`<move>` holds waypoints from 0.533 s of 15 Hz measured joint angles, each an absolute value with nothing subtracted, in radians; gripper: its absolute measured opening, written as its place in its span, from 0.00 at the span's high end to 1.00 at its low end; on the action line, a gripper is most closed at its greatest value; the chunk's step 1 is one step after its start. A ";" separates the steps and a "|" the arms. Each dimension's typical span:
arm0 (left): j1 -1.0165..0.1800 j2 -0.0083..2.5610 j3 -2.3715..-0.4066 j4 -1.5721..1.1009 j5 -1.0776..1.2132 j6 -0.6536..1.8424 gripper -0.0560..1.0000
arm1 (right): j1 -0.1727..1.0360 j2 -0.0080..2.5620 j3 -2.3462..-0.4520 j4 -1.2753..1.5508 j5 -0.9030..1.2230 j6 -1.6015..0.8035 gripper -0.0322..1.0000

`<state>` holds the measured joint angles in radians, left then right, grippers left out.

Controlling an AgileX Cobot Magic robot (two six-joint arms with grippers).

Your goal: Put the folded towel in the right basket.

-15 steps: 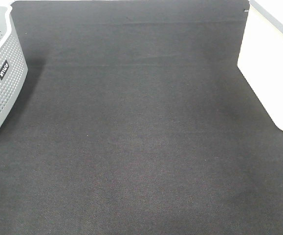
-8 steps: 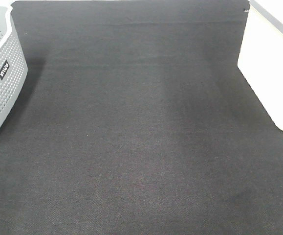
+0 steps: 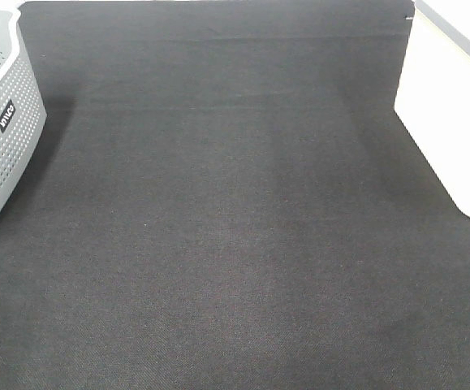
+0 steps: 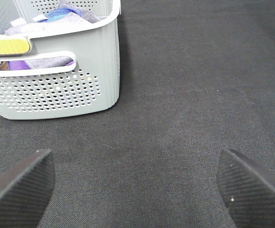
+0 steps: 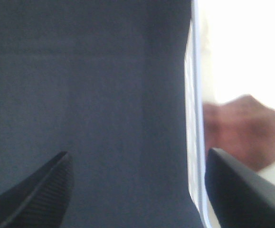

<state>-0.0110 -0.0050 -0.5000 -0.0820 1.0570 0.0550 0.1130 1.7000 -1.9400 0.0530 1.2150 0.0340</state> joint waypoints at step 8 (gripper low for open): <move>-0.011 -0.005 -0.500 -0.082 1.057 0.055 0.12 | 0.113 1.219 -1.193 0.047 1.213 0.034 0.27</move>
